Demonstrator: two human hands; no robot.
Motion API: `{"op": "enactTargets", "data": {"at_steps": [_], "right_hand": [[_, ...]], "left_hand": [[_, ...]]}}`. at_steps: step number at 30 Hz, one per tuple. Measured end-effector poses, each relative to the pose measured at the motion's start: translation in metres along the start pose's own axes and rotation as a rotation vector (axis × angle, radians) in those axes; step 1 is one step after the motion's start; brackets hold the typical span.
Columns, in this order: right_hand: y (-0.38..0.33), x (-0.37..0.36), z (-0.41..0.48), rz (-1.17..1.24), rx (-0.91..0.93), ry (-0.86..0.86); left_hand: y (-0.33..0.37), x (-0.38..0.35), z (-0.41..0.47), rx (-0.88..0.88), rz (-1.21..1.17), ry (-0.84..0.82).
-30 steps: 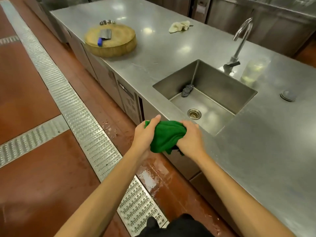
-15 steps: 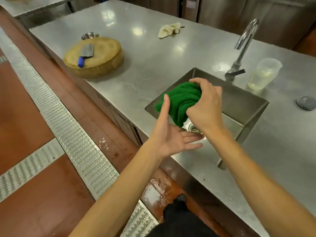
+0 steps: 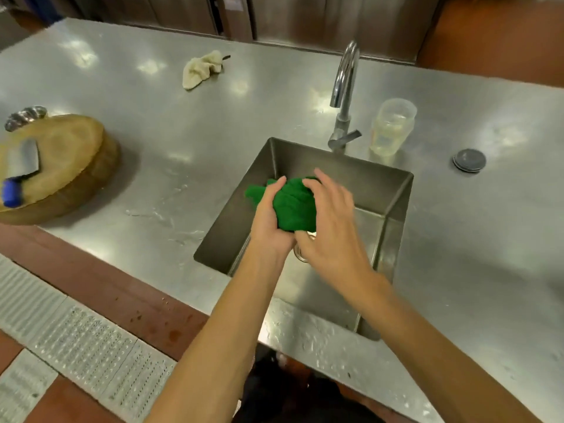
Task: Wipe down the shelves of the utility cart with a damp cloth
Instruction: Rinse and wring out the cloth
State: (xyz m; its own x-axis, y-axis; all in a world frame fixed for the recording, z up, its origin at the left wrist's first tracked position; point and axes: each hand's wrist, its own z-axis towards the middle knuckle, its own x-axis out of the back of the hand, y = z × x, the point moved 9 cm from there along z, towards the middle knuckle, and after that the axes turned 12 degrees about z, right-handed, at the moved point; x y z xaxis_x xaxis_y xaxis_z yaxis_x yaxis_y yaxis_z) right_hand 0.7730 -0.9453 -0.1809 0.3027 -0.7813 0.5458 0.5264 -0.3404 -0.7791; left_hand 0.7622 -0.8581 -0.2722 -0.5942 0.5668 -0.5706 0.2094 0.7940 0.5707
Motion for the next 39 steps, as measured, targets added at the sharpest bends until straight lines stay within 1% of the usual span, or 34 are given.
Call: {"op": "enactTargets", "data": {"at_steps": [1, 2, 3, 4, 6, 10, 11, 14, 16, 18, 20, 22, 24, 25, 27, 29, 30, 31, 33, 34, 36, 37, 38, 39], "right_hand": [[-0.004, 0.0, -0.001, -0.096, 0.076, 0.042], [-0.003, -0.005, -0.003, -0.185, 0.128, 0.043], [0.0, -0.016, -0.003, -0.284, 0.157, 0.01], [0.006, -0.028, -0.001, -0.388, 0.147, -0.035], [0.026, -0.042, 0.007, -0.527, 0.04, -0.058], [0.058, -0.03, 0.04, -0.545, -0.191, 0.11], [0.065, -0.022, 0.046, -0.549, -0.241, 0.119], [0.086, -0.015, 0.057, -0.436, -0.396, 0.076], [0.093, -0.015, 0.057, -0.327, -0.501, 0.116], [0.094, -0.021, 0.058, -0.182, -0.572, 0.112], [0.092, -0.027, 0.064, -0.072, -0.562, 0.037], [0.089, -0.032, 0.066, 0.048, -0.606, -0.056], [0.086, -0.038, 0.065, 0.266, -0.642, -0.13], [0.084, -0.041, 0.065, 0.357, -0.656, -0.147], [0.085, -0.039, 0.066, 0.451, -0.685, -0.165], [0.088, -0.035, 0.064, 0.455, -0.722, -0.2], [0.09, -0.033, 0.062, 0.423, -0.74, -0.213], [0.092, -0.03, 0.06, 0.337, -0.743, -0.224], [0.095, -0.023, 0.059, 0.011, -0.668, -0.21], [0.093, -0.018, 0.06, -0.131, -0.593, -0.145], [0.076, -0.016, 0.058, -0.279, -0.39, 0.017], [0.067, -0.019, 0.054, -0.354, -0.307, 0.071], [0.063, -0.023, 0.049, -0.441, -0.256, 0.11], [0.061, -0.029, 0.044, -0.52, -0.246, 0.132]], "left_hand": [[0.002, 0.0, 0.008, 0.021, 0.014, 0.014], [0.004, -0.002, 0.015, 0.045, 0.027, 0.013], [0.006, -0.006, 0.02, 0.061, 0.047, -0.002], [0.006, -0.011, 0.024, 0.08, 0.067, -0.027], [0.006, -0.019, 0.033, 0.105, 0.132, -0.036], [0.014, -0.025, 0.058, 0.071, 0.244, -0.022], [0.017, -0.025, 0.063, 0.037, 0.285, -0.019], [0.033, -0.028, 0.071, -0.082, 0.401, -0.023], [0.045, -0.031, 0.071, -0.163, 0.5, -0.018], [0.055, -0.035, 0.073, -0.239, 0.595, -0.039], [0.063, -0.037, 0.074, -0.282, 0.695, -0.073], [0.071, -0.039, 0.077, -0.302, 0.76, -0.11], [0.074, -0.04, 0.079, -0.321, 0.815, -0.138], [0.075, -0.042, 0.079, -0.337, 0.832, -0.147], [0.076, -0.043, 0.079, -0.348, 0.813, -0.177], [0.071, -0.046, 0.08, -0.267, 0.701, -0.278], [0.066, -0.047, 0.081, -0.203, 0.643, -0.332], [0.061, -0.046, 0.083, -0.144, 0.604, -0.353], [0.054, -0.039, 0.087, -0.067, 0.524, -0.302], [0.049, -0.035, 0.089, -0.02, 0.459, -0.26], [0.036, -0.029, 0.09, 0.115, 0.312, -0.178], [0.03, -0.027, 0.089, 0.174, 0.264, -0.139], [0.025, -0.025, 0.089, 0.211, 0.243, -0.109], [0.021, -0.025, 0.087, 0.227, 0.24, -0.096]]}}
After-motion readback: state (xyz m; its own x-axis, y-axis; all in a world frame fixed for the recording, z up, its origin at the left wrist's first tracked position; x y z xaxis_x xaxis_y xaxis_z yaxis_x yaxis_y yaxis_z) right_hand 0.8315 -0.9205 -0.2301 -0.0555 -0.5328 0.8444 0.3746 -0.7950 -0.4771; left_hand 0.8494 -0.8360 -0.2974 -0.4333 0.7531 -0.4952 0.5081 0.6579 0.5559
